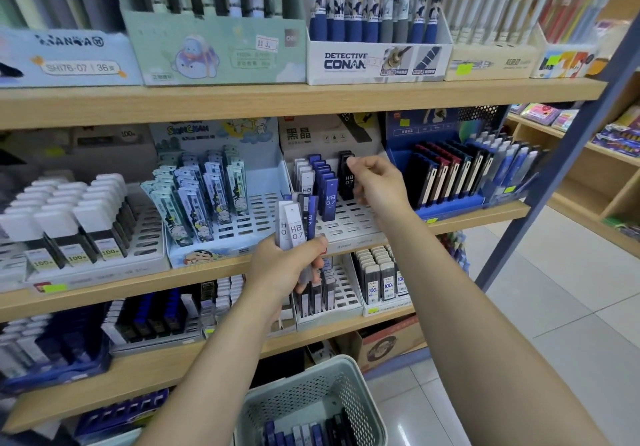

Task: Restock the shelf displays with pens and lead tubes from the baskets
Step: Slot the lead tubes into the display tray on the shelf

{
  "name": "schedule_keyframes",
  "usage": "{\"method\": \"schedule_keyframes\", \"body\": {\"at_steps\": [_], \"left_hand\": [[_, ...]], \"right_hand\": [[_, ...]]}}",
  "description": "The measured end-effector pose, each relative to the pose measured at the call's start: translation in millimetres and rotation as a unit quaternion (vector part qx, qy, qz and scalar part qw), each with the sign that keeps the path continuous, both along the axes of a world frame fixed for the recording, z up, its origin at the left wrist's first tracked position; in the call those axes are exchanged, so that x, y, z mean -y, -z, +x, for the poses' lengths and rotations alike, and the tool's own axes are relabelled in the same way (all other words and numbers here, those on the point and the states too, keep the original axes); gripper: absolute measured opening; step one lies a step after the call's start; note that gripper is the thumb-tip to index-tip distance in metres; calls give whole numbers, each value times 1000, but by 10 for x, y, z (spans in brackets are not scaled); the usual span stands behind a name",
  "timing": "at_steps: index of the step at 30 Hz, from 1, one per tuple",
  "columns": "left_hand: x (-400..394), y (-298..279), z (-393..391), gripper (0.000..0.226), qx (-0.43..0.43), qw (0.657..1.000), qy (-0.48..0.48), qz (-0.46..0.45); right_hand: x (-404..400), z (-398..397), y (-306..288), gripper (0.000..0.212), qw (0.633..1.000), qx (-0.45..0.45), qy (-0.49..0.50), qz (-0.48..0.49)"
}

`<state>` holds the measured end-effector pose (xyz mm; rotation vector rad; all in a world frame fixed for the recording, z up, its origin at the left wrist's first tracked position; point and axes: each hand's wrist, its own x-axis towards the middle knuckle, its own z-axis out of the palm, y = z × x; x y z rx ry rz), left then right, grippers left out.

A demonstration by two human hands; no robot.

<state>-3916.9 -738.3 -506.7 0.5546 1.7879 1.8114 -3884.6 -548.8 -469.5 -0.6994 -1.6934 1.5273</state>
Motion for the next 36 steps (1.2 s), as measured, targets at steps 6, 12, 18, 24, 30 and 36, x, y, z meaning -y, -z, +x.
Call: {"method": "schedule_keyframes", "body": {"at_steps": [6, 12, 18, 24, 30, 36], "left_hand": [[8, -16, 18, 13, 4, 1000, 9, 5], [6, -58, 113, 9, 20, 997, 77, 16], [12, -79, 157, 7, 47, 992, 114, 13], [7, -81, 196, 7, 82, 986, 146, 27], [27, -82, 209, 8, 12, 994, 105, 11], [67, -81, 185, 8, 9, 989, 150, 5]], "right_hand": [[121, 103, -38, 21, 999, -25, 45, -16], [503, 455, -199, 9, 988, 7, -141, 68], [520, 531, -162, 13, 963, 27, -253, 84], [480, 562, -23, 10, 977, -1, -214, 23], [509, 579, 15, 11, 974, 43, -221, 16], [554, 612, -14, 13, 976, 35, -215, 10]]}}
